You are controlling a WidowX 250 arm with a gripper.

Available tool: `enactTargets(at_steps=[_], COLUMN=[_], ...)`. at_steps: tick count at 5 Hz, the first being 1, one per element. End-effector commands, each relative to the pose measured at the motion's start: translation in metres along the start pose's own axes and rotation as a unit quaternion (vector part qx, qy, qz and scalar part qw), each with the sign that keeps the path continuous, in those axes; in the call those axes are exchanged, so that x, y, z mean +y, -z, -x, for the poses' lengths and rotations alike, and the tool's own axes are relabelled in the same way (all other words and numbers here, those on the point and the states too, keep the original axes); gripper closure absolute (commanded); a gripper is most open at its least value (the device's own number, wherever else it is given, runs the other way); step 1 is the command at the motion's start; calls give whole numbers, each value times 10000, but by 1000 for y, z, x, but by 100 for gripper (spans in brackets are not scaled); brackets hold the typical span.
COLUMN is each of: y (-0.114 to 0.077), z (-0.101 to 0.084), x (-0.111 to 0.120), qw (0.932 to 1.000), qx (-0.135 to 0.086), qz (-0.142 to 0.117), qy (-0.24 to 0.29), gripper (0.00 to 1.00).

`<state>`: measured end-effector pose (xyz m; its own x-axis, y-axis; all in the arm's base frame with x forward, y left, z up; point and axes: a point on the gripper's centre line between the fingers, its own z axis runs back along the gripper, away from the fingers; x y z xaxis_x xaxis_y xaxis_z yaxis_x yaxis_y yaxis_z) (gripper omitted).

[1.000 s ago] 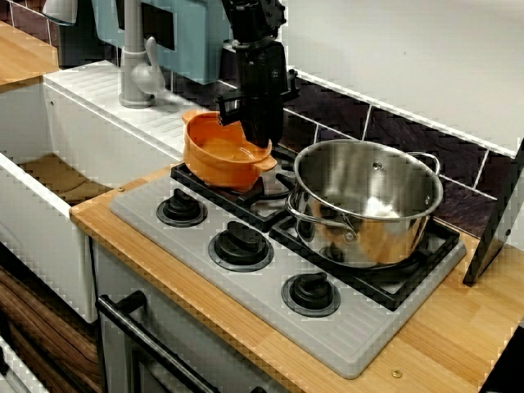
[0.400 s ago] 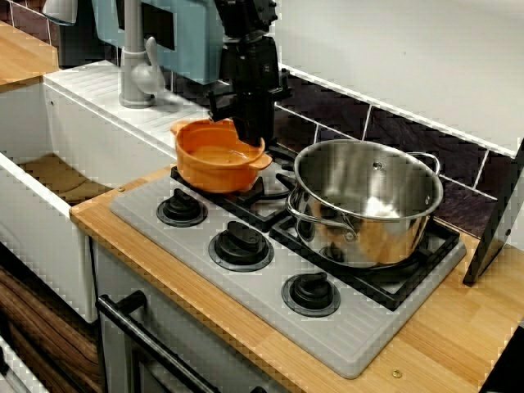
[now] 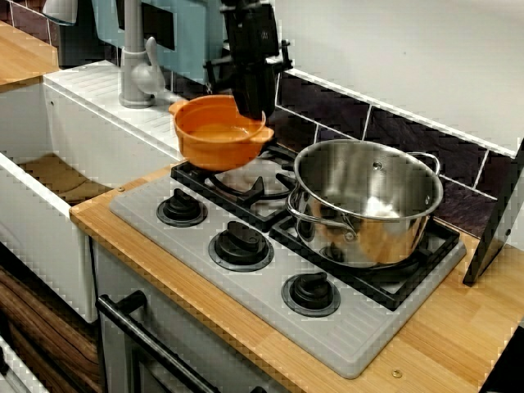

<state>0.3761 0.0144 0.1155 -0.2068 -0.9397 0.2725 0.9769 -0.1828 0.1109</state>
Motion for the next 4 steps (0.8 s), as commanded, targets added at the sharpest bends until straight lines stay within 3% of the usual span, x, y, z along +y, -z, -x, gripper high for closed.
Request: enactTargets(at_steps=[1,2,3,4], y=[-52,-64,-64,-42], z=[-8,-15,-15,-12], x=[15,18,20,22], qw=[9986,9984,9985,9991], qx=[63,38,15,42], qz=[-478,-524,-517,-384], qy=[196,203,177,154], gripper=[100,100,100,100])
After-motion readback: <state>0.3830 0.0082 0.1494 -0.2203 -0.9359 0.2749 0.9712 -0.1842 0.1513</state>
